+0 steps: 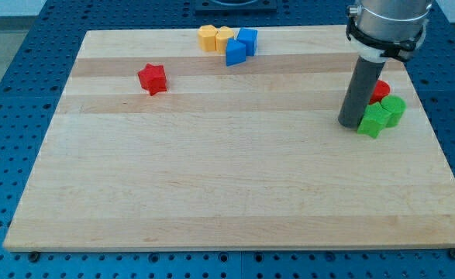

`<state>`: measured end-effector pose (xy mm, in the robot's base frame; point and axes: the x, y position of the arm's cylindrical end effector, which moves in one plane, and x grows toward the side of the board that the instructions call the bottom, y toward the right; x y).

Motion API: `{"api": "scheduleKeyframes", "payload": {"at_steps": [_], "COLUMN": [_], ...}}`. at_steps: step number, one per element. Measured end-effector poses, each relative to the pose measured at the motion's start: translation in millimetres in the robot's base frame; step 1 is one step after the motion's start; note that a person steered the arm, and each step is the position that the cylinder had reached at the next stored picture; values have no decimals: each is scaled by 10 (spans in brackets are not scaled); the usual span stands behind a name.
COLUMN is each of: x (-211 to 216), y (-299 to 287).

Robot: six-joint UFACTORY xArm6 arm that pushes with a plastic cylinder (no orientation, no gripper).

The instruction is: Slide red star towards center right

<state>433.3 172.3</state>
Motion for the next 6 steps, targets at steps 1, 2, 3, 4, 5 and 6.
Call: {"api": "scheduleKeyframes", "payload": {"at_steps": [1,2,3,4,5,6], "x": [-10,32,90,90,45,-220], "y": [-260,-751,-1378,-2151,-2979,-3776]}}
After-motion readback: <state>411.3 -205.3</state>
